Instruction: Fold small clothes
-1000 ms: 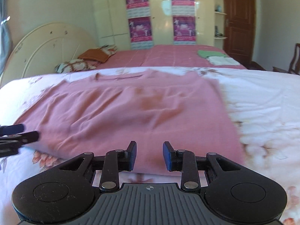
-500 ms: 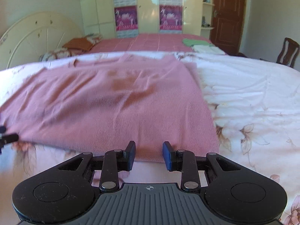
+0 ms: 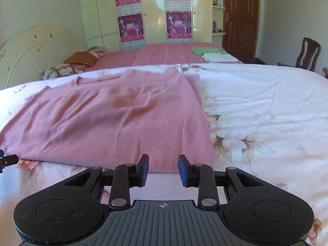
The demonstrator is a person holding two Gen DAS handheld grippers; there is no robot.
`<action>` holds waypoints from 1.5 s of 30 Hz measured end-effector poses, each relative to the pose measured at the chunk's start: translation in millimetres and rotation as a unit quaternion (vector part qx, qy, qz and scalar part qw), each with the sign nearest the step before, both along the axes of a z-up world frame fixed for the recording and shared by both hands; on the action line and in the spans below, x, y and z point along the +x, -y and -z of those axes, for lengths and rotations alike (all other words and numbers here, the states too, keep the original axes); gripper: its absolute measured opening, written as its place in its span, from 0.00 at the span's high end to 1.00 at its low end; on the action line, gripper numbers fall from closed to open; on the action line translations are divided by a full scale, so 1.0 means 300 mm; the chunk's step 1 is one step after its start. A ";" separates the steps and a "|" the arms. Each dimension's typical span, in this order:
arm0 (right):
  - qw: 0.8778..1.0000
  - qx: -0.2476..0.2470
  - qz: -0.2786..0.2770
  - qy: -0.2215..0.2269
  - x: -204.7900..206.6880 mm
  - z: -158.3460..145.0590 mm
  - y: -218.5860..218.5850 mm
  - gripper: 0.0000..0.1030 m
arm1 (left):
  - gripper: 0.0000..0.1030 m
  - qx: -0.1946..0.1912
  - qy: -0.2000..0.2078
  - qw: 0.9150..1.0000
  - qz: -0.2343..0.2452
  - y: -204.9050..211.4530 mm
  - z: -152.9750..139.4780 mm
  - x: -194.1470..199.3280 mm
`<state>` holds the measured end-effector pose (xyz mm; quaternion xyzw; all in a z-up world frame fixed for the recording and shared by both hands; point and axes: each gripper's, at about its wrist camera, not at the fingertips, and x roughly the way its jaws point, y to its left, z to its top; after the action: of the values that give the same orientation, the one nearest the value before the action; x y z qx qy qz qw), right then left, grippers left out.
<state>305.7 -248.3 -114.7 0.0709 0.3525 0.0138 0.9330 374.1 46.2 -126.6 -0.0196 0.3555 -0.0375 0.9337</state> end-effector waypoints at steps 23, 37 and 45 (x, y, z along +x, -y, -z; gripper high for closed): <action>0.992 0.102 -0.063 0.034 -0.093 -0.154 -0.097 0.71 | 0.47 -0.432 0.002 0.879 -0.202 -0.355 0.160 0.045; 0.992 0.095 -0.078 0.030 0.190 -0.116 -0.279 0.71 | 0.58 -0.461 0.031 0.857 -0.228 -0.391 0.196 0.196; 0.990 0.102 -0.098 0.019 0.237 -0.077 -0.272 0.71 | 0.57 -0.437 0.031 0.874 -0.209 -0.362 0.191 0.044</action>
<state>376.9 -166.6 -91.5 0.1309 0.3365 0.1426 0.9216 387.2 154.9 -184.0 -0.4980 0.2613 0.0068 0.8268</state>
